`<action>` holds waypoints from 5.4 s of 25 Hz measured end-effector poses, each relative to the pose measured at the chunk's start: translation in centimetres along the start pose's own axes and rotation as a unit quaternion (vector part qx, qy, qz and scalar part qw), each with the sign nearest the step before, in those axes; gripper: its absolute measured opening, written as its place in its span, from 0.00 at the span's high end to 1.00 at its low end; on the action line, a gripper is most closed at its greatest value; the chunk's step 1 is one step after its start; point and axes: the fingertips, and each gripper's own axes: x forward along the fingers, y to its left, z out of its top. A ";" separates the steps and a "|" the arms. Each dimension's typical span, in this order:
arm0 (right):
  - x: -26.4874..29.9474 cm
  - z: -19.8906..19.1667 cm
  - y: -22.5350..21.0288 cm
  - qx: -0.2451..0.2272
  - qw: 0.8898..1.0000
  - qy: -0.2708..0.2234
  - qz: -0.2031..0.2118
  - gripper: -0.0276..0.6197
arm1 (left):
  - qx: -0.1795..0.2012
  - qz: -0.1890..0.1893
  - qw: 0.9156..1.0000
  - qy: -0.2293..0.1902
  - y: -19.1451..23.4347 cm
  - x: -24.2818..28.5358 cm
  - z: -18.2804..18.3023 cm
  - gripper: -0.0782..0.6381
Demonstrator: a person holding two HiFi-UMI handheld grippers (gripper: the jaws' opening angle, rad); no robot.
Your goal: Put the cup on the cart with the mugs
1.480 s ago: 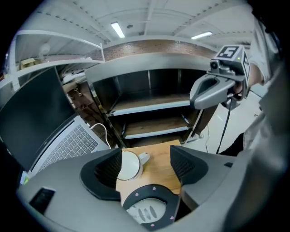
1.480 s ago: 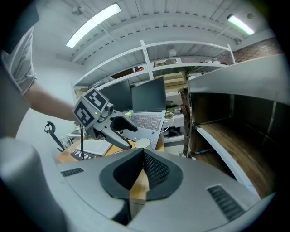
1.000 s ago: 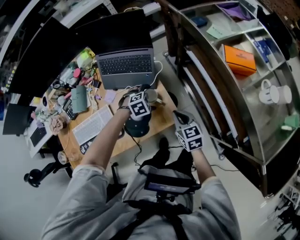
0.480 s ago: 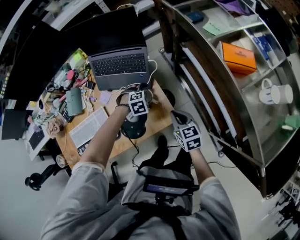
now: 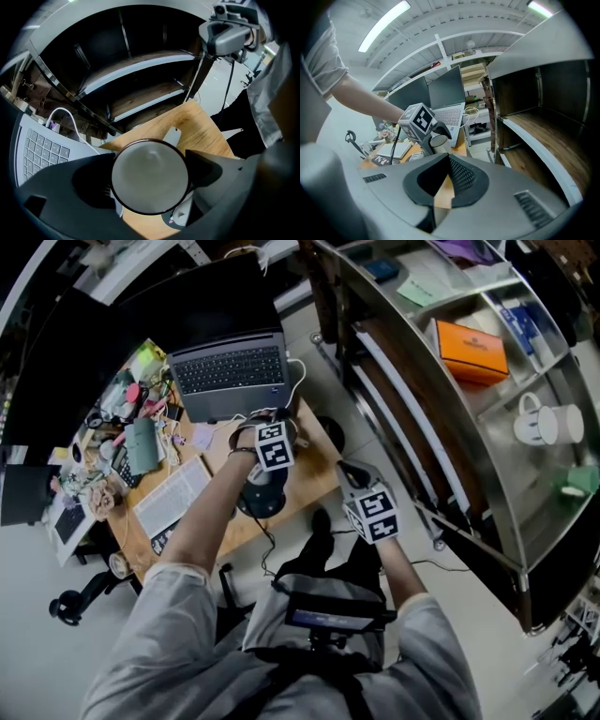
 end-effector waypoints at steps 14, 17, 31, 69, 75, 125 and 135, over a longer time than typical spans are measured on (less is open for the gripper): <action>-0.3 -0.7 -0.2 -0.008 1.000 -0.001 -0.001 0.98 | -0.010 0.010 1.000 0.007 0.2 -0.7 0.0 0.31; -0.4 -0.4 0.1 -0.008 1.000 0.001 0.001 0.98 | -0.014 0.012 1.000 0.003 0.3 -1.8 0.3 0.31; -5.0 3.9 1.0 -0.042 0.999 -0.024 -0.007 0.98 | -0.062 0.085 0.989 -0.107 -0.7 -13.9 4.9 0.31; -36.4 15.1 -8.2 -0.050 0.951 -0.188 -0.239 0.98 | 0.142 0.107 0.913 -0.368 -3.7 -36.5 39.5 0.31; -42.4 13.5 -12.6 -0.019 0.931 -0.193 -0.310 0.98 | 0.231 0.071 0.904 -0.353 -7.0 -35.9 47.2 0.31; -54.9 0.9 -19.0 0.123 0.867 -0.200 -0.440 0.98 | 0.521 -0.150 0.830 -0.127 -23.5 -19.6 58.7 0.30; -55.0 0.8 -19.1 0.124 0.866 -0.204 -0.439 0.98 | 0.519 -0.129 0.831 -0.150 -22.5 -20.2 59.2 0.22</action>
